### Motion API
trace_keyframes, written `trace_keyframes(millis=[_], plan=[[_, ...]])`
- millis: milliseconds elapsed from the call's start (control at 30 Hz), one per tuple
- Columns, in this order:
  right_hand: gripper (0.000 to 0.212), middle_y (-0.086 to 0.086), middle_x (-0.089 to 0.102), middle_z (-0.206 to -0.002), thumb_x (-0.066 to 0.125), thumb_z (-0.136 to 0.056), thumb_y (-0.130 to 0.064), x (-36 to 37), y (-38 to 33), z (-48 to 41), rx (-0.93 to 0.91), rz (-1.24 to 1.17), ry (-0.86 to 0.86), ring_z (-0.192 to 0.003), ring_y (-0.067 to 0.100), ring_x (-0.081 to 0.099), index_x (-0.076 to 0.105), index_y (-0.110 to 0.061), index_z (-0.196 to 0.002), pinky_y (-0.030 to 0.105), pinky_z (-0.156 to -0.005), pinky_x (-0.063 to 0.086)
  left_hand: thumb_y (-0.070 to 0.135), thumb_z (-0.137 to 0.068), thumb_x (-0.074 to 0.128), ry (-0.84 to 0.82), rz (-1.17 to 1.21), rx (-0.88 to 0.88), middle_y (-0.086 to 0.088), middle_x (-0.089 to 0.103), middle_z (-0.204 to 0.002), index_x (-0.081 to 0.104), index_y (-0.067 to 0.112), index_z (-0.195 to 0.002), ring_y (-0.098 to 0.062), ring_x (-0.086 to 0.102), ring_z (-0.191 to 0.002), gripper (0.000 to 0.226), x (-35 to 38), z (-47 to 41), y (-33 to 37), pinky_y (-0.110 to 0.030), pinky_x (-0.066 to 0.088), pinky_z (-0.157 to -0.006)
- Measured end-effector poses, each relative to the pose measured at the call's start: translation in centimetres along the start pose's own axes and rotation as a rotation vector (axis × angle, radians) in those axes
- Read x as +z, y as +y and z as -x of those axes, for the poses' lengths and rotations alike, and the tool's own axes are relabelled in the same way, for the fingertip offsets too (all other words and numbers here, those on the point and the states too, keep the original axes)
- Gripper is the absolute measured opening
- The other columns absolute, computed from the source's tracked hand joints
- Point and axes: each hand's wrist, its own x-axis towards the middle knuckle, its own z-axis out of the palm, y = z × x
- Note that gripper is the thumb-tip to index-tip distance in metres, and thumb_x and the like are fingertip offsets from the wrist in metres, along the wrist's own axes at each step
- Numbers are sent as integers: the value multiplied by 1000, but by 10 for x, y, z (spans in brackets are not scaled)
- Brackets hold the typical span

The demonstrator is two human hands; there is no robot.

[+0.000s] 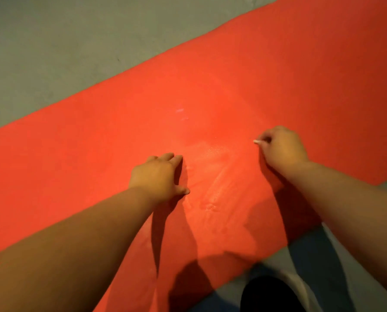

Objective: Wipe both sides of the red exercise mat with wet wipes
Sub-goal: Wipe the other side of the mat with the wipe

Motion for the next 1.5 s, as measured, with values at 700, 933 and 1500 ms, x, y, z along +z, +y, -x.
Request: trace_keyframes(millis=[700, 933, 1500], plan=[[15, 12, 64, -99, 58, -88, -18, 44, -97, -12, -194, -74, -148, -97, 31, 59, 69, -12, -95, 34, -83, 43, 85, -55, 59, 23, 134, -118, -3, 25, -151, 15, 44, -149, -34, 30, -134, 111, -19, -64, -88, -49, 38, -105], [15, 11, 64, -99, 58, -91, -21, 38, -112, -66, -483, 29, -268, -97, 30, 59, 68, -12, -96, 34, -83, 43, 84, -54, 62, -79, 74, -103, -5, 3, -161, 0, 41, -151, -35, 12, -145, 123, -19, -83, -119, -49, 25, -115], [15, 17, 69, -101, 63, -88, -19, 22, -133, -179, -81, 150, -37, -98, 32, 62, 70, -9, -96, 32, -78, 44, 64, -58, 79, -229, 45, -169, 4, -22, -158, -14, 59, -140, -45, -3, -144, 124, -27, -110, -151, -71, 28, -101]])
